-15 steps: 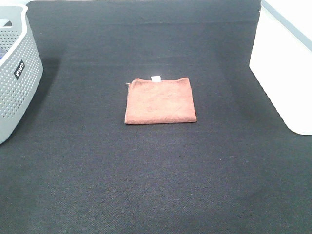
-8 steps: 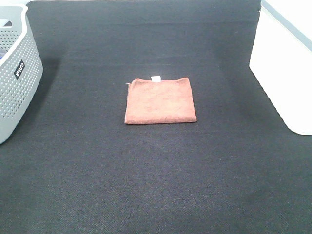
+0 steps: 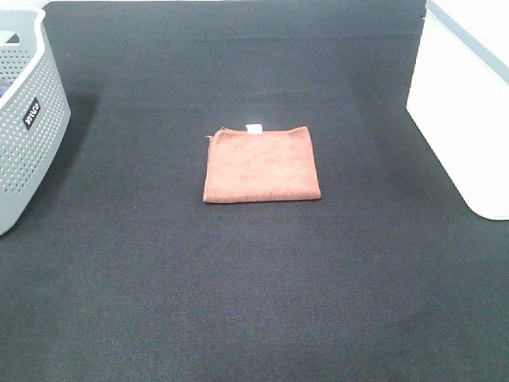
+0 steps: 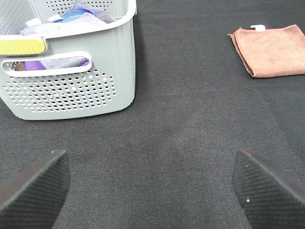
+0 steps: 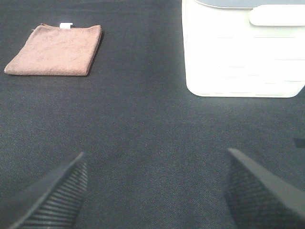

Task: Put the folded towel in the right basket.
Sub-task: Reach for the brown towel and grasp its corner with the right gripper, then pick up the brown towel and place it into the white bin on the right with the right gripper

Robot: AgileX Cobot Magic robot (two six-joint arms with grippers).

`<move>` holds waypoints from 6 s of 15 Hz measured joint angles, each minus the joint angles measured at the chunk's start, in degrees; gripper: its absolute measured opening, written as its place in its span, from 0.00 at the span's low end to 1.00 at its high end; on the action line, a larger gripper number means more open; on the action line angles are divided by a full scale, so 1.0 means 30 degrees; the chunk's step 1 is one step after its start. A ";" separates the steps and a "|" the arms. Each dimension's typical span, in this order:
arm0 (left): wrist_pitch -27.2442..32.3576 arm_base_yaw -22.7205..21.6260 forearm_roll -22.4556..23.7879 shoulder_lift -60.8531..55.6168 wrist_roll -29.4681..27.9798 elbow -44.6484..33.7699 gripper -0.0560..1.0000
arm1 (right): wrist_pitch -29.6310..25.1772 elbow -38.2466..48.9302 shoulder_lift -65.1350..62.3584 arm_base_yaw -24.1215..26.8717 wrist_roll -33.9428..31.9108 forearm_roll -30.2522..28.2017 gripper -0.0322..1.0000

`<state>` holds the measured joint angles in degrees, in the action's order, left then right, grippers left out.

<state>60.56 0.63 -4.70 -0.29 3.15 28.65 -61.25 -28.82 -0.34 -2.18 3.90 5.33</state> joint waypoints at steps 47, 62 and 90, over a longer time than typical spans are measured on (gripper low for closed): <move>0.0000 0.0000 0.0000 0.0000 0.0000 0.0000 0.88 | 0.2922 -1.7876 3.4148 -0.3629 0.2330 0.7181 0.73; 0.0000 0.0000 0.0000 0.0000 0.0000 0.0000 0.88 | 0.1738 -2.6394 4.5588 -0.3629 0.2559 0.8785 0.73; 0.0000 0.0000 0.0000 0.0000 0.0000 0.0000 0.88 | 0.0267 -2.8877 4.2265 -0.3629 0.3934 1.0886 0.03</move>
<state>60.56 0.63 -4.70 -0.29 3.15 28.65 -60.45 -115.45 126.45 -13.06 15.70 37.99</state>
